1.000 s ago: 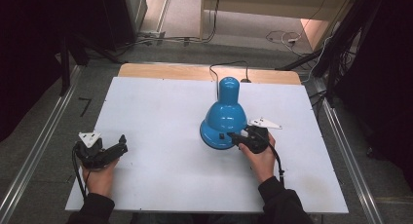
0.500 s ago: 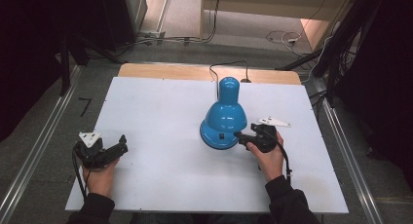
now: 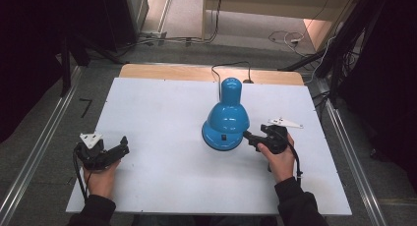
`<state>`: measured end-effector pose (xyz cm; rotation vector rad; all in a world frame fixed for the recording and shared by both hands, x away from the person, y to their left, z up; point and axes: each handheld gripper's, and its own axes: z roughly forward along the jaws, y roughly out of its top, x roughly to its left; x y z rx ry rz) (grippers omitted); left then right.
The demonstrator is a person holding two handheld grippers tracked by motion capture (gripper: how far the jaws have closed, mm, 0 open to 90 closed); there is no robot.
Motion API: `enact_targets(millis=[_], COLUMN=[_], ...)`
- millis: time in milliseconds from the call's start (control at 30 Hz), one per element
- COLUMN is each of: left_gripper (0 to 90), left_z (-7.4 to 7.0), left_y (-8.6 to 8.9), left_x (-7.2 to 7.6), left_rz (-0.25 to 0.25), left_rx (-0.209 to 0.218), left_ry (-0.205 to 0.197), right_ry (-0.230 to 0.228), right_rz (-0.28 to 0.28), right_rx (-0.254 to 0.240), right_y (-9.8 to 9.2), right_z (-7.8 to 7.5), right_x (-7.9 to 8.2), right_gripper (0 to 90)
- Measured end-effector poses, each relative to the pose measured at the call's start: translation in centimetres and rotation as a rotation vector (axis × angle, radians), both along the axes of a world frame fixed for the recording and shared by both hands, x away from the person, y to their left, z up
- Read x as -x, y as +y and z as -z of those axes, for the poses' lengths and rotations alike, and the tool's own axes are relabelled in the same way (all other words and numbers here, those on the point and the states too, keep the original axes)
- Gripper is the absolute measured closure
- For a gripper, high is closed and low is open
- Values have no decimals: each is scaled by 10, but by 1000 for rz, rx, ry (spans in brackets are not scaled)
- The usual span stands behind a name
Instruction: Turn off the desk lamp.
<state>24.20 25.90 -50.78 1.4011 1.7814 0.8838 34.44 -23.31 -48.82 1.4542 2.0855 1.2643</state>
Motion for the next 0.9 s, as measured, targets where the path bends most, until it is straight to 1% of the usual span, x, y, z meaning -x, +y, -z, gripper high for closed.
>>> enact_targets(millis=[167,367,433,533,900], left_gripper=[53,54,54,54,54], left_z=[0,0,0,0,0], left_y=[0,-1,0,0,-1], left_x=[0,0,0,0,0], left_rz=[2,1,1,1,1], left_rx=[-2,-3,-2,-3,-3], left_ry=[3,4,3,3,4], right_ry=[-2,-2,-7,-10,-13], right_rz=[12,23,25,30,36], right_rx=[-3,4,6,26,40], right_y=[-9,-16,-18,-20,-28], right_z=[-1,-1,-1,-1,-2], right_x=[1,2,3,4,7], right_gripper=[149,148,148,147,146])
